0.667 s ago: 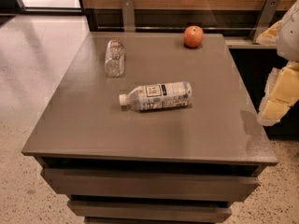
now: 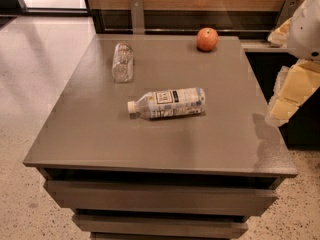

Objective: Pick blue plastic bottle

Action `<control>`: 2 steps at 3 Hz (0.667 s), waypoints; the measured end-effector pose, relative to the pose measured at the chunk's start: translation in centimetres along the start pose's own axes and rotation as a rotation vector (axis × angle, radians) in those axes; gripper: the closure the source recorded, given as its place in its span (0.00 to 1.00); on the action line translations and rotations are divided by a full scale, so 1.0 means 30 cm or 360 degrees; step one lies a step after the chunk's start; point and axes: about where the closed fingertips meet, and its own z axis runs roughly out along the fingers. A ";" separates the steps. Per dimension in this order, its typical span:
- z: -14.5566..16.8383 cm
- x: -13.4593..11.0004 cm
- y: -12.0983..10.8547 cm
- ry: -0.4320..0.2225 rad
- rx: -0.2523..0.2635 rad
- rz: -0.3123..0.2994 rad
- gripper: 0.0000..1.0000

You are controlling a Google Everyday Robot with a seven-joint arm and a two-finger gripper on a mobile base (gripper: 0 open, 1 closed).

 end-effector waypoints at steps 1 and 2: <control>0.067 -0.086 -0.062 -0.0034 -0.0028 -0.0016 0.00; 0.150 -0.181 -0.116 -0.0094 -0.0097 -0.0044 0.00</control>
Offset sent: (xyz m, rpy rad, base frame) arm 0.0977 0.0823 -0.0389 0.1169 0.0880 0.1044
